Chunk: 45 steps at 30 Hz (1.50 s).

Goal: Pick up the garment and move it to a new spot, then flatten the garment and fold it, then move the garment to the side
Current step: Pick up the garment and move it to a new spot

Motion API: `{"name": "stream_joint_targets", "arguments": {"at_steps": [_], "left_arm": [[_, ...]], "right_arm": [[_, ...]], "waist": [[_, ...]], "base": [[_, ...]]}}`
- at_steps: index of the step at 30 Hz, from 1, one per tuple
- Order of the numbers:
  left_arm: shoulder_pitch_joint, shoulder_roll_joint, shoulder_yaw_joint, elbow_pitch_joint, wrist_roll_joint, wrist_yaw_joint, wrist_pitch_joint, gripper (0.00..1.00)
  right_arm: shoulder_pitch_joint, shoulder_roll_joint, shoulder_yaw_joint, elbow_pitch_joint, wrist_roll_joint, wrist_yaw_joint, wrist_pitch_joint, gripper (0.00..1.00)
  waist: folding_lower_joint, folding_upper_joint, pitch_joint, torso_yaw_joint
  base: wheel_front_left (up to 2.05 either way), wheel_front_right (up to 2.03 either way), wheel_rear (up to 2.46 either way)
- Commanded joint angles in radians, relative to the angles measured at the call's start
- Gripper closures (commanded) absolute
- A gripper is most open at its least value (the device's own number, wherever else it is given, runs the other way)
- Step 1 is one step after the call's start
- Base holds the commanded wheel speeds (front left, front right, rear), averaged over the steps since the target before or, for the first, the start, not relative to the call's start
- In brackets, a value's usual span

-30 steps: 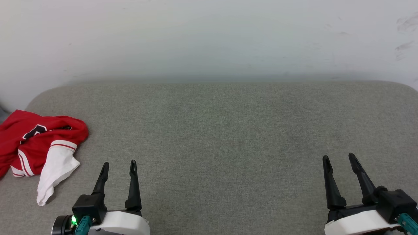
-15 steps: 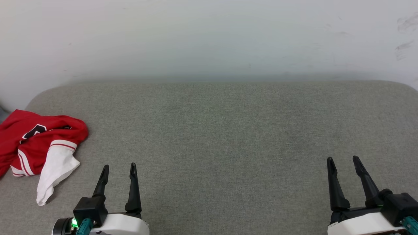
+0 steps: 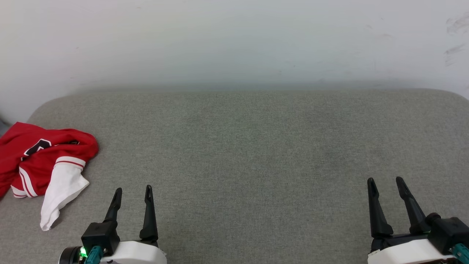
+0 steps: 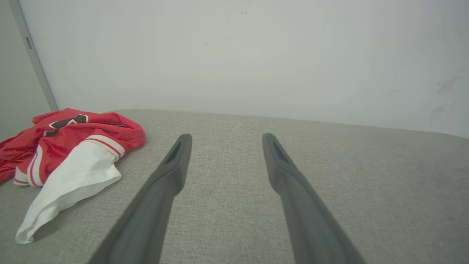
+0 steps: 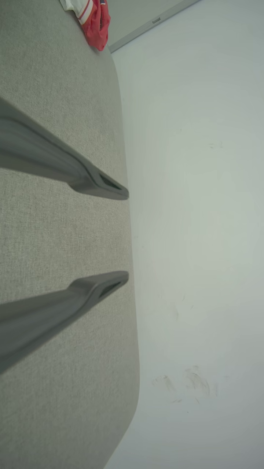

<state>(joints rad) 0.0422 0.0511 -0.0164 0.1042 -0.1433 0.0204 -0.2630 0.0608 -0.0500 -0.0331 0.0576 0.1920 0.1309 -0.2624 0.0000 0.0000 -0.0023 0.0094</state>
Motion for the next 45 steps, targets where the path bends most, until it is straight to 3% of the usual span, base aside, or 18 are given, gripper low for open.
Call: {"name": "stream_joint_targets", "arguments": {"at_steps": [1, 16, 45], "left_arm": [[0.001, -0.001, 0.005, 0.005, 0.007, -0.002, -0.003, 0.0], [-0.014, -0.001, 0.01, 0.018, 0.008, -0.003, -0.003, 0.0], [0.004, -0.001, 0.044, 0.036, -0.012, 0.009, -0.003, 0.0]], "right_arm": [[0.006, -0.001, 0.002, 0.002, 0.001, 0.0, -0.004, 0.0], [0.016, 0.0, 0.021, -0.009, -0.035, 0.0, -0.004, 0.0], [0.03, 0.0, 0.049, -0.014, -0.091, 0.0, -0.003, 0.0]], "waist": [[0.0, 0.0, 0.001, 0.001], [0.0, 0.0, 0.009, 0.055], [0.0, 0.0, 0.007, 0.387]], "base": [[0.0, 0.0, 0.0], [0.0, 0.0, 0.0], [0.0, 0.0, 0.0]]}}
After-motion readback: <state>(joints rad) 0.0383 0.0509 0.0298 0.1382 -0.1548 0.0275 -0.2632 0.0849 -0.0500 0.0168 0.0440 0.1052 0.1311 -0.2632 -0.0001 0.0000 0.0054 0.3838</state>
